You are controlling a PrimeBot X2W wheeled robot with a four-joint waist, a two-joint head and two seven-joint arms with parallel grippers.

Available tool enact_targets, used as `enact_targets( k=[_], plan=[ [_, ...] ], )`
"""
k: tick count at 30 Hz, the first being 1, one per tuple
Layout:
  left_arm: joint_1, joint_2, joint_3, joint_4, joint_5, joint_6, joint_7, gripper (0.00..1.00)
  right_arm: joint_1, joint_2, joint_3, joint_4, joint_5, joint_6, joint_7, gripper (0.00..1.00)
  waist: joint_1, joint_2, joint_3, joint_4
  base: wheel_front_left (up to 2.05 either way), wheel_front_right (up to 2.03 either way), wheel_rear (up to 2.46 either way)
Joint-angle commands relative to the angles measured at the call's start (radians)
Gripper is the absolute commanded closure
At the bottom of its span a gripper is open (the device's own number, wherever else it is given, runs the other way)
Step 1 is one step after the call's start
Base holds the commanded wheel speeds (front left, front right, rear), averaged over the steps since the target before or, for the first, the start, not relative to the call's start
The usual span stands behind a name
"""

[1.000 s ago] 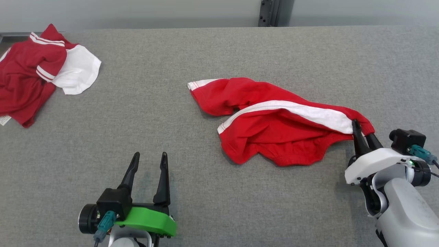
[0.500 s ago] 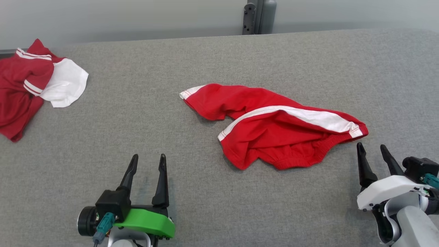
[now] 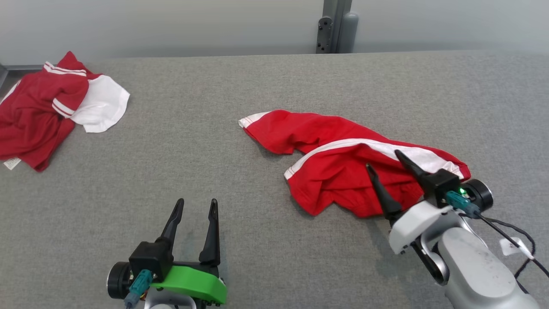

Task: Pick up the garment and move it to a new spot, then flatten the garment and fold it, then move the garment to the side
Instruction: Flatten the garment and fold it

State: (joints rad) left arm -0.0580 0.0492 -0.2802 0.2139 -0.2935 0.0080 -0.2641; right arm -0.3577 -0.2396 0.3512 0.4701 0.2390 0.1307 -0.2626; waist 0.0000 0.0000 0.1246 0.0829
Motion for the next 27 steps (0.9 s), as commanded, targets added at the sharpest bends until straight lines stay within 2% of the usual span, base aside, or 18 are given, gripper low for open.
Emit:
enact_targets(
  k=[1, 10, 16, 17, 18, 19, 20, 27],
  plan=[
    [-0.003, 0.002, -0.003, -0.003, 0.000, 0.003, -0.001, 0.00, -0.047, -0.009, 0.050, 0.032, -0.014, 0.000, 0.006, 0.00, 0.0000, 0.0000, 0.005, 0.037, 0.00, 0.00, 0.00],
    [-0.022, 0.002, -0.028, -0.009, -0.028, 0.020, -0.001, 0.00, -0.256, -0.048, 0.356, 0.232, -0.013, 0.000, 0.046, 0.00, 0.0000, 0.0000, 0.032, 0.137, 0.00, 0.00, 0.00],
    [-0.015, 0.002, -0.026, -0.011, -0.040, 0.026, -0.001, 0.00, -0.316, -0.075, 0.474, 0.331, 0.050, 0.000, 0.133, 0.02, 0.0000, 0.0000, 0.030, 0.173, 0.00, 0.00, 0.00],
    [-0.014, 0.002, -0.026, -0.011, -0.040, 0.026, -0.001, 0.00, -0.323, -0.077, 0.490, 0.341, 0.065, 0.000, 0.141, 0.36, 0.0000, 0.0000, 0.031, 0.176, 0.00, 0.00, 0.00],
    [-0.013, 0.002, -0.026, -0.011, -0.040, 0.026, -0.001, 0.00, -0.329, -0.080, 0.501, 0.350, 0.078, 0.000, 0.146, 0.61, 0.0000, 0.0000, 0.031, 0.178, 0.00, 0.00, 0.00],
    [-0.014, 0.002, -0.025, -0.012, -0.041, 0.027, -0.001, 0.00, -0.334, -0.083, 0.512, 0.357, 0.089, 0.000, 0.145, 0.78, 0.0000, 0.0000, 0.031, 0.179, 0.00, 0.00, 0.00],
    [-0.014, 0.002, -0.024, -0.013, -0.041, 0.028, -0.001, 0.00, -0.338, -0.081, 0.520, 0.359, 0.099, 0.000, 0.138, 1.00, 0.0000, 0.0000, 0.032, 0.179, 0.00, 0.00, 0.00],
    [-0.010, 0.002, -0.012, -0.020, -0.033, 0.031, -0.001, 0.00, -0.348, -0.055, 0.576, 0.321, 0.139, 0.000, 0.069, 1.00, 0.0000, 0.0000, 0.033, 0.147, 0.00, 0.00, 0.00]
  ],
)
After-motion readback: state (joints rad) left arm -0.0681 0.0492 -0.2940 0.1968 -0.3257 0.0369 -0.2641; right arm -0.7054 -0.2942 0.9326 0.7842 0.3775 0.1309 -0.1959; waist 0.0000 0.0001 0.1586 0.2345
